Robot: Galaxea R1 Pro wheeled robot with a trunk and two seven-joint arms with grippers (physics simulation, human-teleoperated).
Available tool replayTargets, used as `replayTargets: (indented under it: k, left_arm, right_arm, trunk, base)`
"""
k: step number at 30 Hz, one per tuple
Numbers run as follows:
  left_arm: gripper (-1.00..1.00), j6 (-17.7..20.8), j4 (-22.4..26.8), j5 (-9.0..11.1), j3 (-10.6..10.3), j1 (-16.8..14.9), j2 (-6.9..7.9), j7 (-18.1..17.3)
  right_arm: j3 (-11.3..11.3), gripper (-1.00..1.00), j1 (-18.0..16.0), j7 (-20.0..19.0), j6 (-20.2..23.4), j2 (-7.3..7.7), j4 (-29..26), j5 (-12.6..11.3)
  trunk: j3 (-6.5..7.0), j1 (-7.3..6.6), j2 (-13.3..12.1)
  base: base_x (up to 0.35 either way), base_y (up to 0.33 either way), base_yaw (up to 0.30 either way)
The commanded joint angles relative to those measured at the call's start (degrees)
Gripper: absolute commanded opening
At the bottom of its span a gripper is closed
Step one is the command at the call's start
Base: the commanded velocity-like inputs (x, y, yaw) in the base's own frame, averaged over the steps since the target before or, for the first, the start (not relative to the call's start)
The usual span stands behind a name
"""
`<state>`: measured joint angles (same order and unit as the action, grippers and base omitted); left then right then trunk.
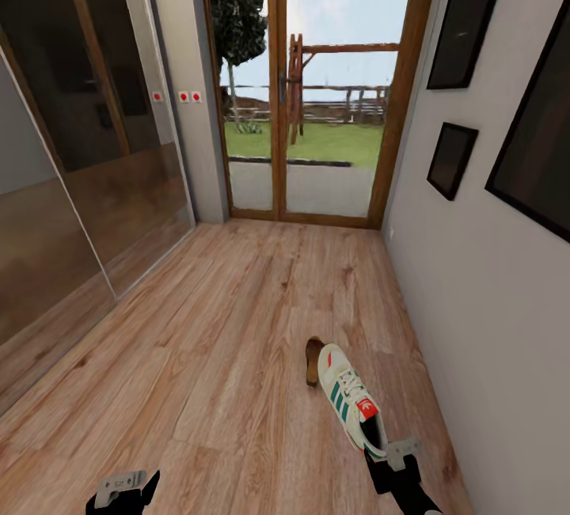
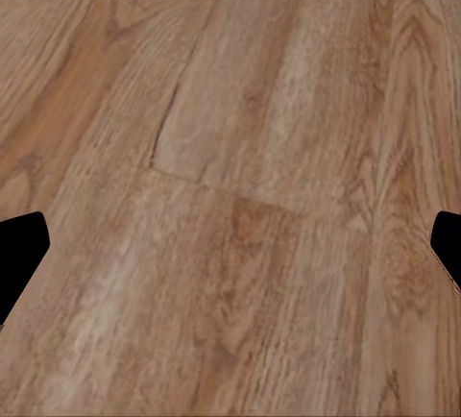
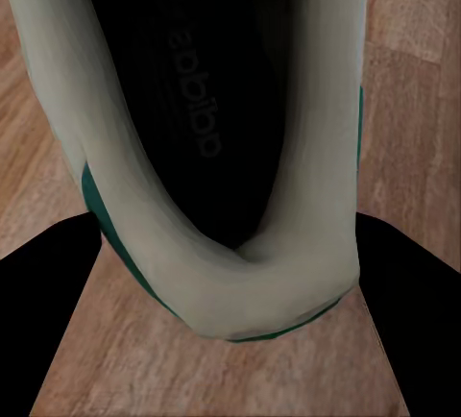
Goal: Pick up the two gym shoes and the two sandals from the corridor floor and place them onto the hallstand (shoe rack) in the corridor, making sure they are on the rack and not on the floor. Arrange them so the two gym shoes are next to each other and the two sandals are next to each other.
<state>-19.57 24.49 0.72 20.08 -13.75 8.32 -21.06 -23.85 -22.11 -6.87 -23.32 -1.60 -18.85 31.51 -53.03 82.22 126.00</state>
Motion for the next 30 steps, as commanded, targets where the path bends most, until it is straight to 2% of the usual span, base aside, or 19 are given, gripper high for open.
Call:
replayTargets:
  k: [1, 8, 18, 30]
  left_arm:
    - [1.0, 0.0, -0.1, 0.1, 0.4, -0.1, -0.04, -0.6]
    - [1.0, 0.0, -0.1, 0.1, 0.4, -0.1, -0.06, -0.6]
    - [1.0, 0.0, -0.1, 0.1, 0.4, -0.1, -0.06, -0.6]
    - [1.0, 0.0, -0.1, 0.1, 0.4, -0.1, 0.0, -0.6]
  right_arm:
    - [-0.5, -1.0, 0.0, -0.4, -0.2, -0.05, 0.0, 0.1]
    - [-0.5, -1.0, 0.0, -0.4, -0.2, -0.07, 0.0, 0.1]
    - [-0.5, -1.0, 0.0, -0.4, -0.2, -0.07, 0.0, 0.1]
    - [-0.5, -1.0, 0.0, -0.3, -0.2, -0.24, -0.1, 0.1]
  trunk:
    - [-0.05, 0.02, 0.0]
    - [-0.05, 0.02, 0.0]
    - [0.09, 0.02, 0.0]
    - [0.09, 0.02, 0.0]
  base:
    - [0.339, -0.004, 0.0]
    - [0.339, 0.0, 0.0]
    - [0.339, 0.0, -0.237]
    - [0.339, 0.0, -0.018]
